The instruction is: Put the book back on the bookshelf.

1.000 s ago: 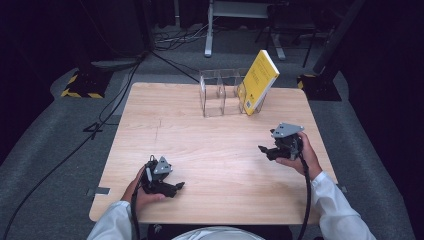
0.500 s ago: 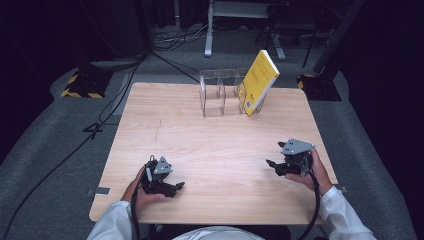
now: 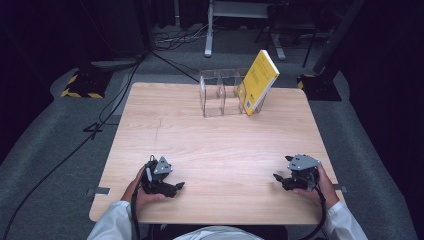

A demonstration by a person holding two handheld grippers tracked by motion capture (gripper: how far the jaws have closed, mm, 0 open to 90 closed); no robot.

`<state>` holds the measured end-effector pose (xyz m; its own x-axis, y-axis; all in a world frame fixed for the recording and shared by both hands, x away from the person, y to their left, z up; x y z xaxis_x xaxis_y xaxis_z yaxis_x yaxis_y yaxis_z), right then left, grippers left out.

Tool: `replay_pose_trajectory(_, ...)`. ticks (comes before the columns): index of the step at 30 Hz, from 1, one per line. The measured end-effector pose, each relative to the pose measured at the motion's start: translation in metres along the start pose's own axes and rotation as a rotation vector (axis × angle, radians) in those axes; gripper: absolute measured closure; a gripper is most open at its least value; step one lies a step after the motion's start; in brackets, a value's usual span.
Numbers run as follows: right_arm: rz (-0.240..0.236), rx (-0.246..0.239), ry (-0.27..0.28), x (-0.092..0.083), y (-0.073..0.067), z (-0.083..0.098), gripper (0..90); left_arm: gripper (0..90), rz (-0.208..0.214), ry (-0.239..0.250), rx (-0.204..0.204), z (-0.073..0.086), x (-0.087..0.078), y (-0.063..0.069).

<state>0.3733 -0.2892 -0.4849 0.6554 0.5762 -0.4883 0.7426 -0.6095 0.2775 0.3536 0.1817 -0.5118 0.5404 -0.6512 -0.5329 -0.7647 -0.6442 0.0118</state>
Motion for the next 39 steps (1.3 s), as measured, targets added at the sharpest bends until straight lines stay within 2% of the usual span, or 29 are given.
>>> replay_pose_trajectory(2,0.008,0.009,-0.005,-0.001,0.0,0.008,21.1,15.9,0.0,0.0,0.0,0.0,0.0,0.0)
replay_pose_trajectory(7,0.02,0.077,-0.004,-0.008,0.002,0.026,21.2,15.9,0.0,-0.001,-0.001,0.0,0.0,0.0)
replay_pose_trajectory(12,0.006,0.219,0.045,-0.017,0.009,0.044,18.9,15.8,0.0,-0.001,-0.001,0.0,0.0,0.0)
replay_pose_trajectory(15,0.029,0.265,0.03,-0.023,0.013,0.049,17.5,15.8,0.0,-0.001,-0.001,0.0,0.0,0.0)
replay_pose_trajectory(17,0.024,0.28,0.026,-0.024,0.014,0.051,17.2,15.8,0.0,-0.001,-0.001,0.0,0.0,0.0)
replay_pose_trajectory(18,0.009,0.32,0.014,-0.026,0.017,0.053,17.4,15.8,0.0,-0.001,-0.001,0.0,0.0,0.0)
replay_pose_trajectory(39,0.026,0.33,0.011,-0.028,0.017,0.054,17.1,15.7,0.007,-0.003,0.001,0.0,0.0,-0.001)
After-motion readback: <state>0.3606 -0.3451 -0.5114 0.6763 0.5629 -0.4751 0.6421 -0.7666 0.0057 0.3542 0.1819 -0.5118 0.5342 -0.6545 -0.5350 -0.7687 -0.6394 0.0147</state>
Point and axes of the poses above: each handheld gripper's, and its own axes: x roughly forward along the jaws, z roughly out of its underside, y roughly to its right, the point moved 1 cm from there along x, roughly forward along the jaws, and after that the axes turned 14 degrees about y, right-handed, at the moved point
